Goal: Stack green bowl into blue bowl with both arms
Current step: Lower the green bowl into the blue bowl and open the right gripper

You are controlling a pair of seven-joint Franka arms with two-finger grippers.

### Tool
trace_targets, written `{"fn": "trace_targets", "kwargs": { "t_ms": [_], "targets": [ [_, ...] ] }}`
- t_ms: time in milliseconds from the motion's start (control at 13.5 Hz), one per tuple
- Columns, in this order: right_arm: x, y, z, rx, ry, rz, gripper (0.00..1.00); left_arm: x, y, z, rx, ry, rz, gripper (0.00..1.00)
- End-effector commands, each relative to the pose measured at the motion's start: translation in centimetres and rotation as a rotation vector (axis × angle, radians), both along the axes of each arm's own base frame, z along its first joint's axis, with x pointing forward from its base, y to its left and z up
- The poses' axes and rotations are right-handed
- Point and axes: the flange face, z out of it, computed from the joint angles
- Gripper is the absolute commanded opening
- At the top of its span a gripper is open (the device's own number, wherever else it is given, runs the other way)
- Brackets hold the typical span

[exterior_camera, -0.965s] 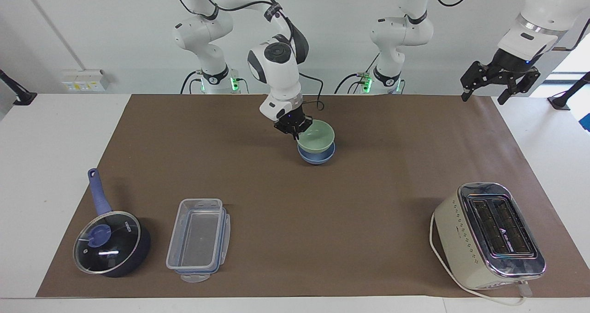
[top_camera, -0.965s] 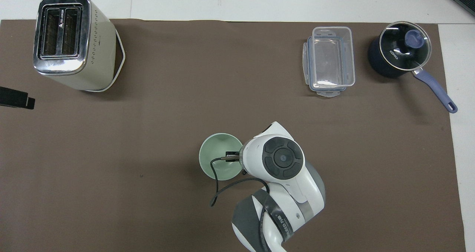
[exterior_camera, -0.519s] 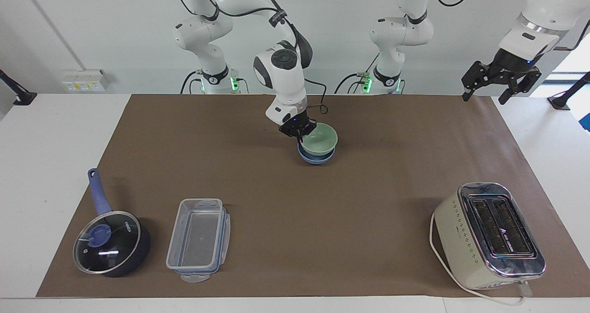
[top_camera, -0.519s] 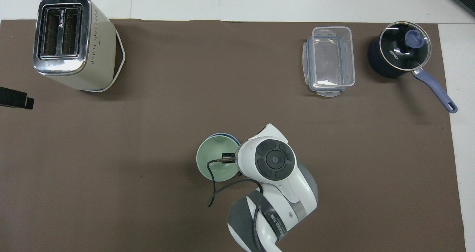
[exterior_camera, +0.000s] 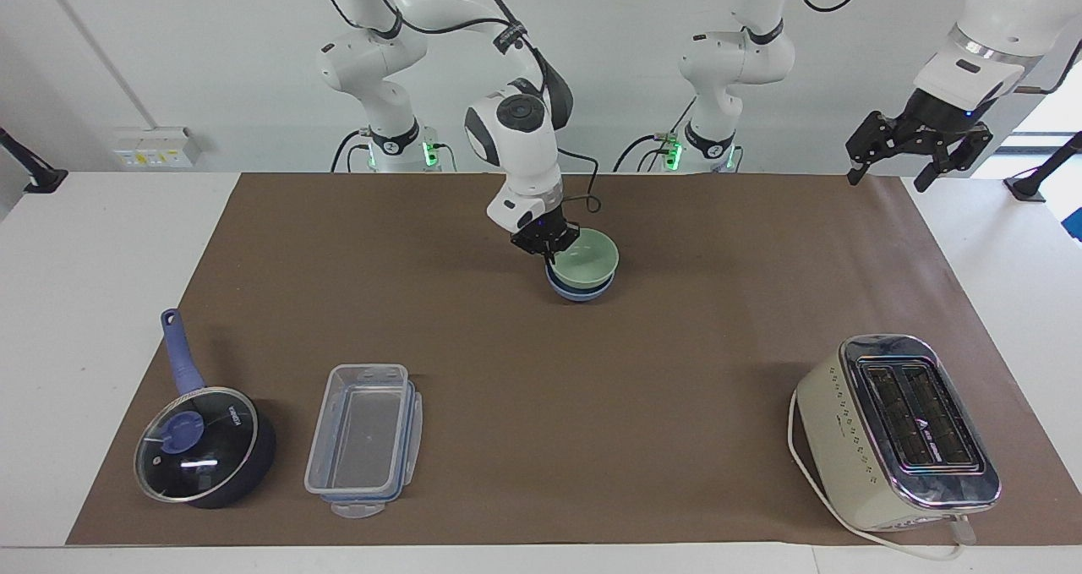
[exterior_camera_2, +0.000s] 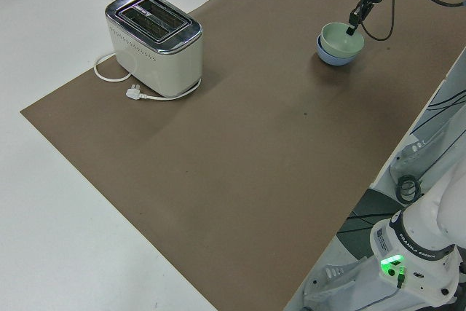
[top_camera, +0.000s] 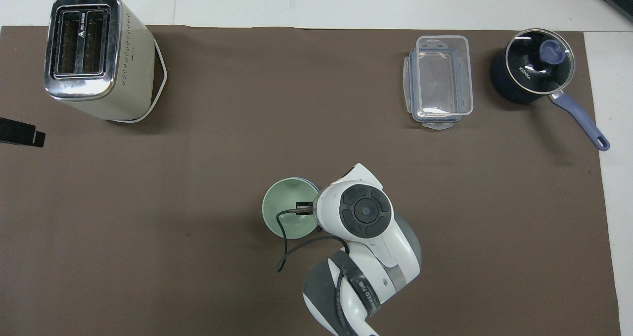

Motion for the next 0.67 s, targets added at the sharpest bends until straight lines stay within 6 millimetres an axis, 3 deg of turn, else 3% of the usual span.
{"fn": "trace_targets", "kwargs": {
  "t_ms": [0,594],
  "targets": [
    [0.19,-0.1,-0.15,0.005,-0.005,-0.019,0.0,-0.2,0.4,0.5,0.019,0.004,-0.007,1.0],
    [0.37,-0.64,-0.55,0.001,-0.001,-0.023,0.0,-0.25,0.07,0.45,0.019,0.008,-0.015,1.0]
  ]
}}
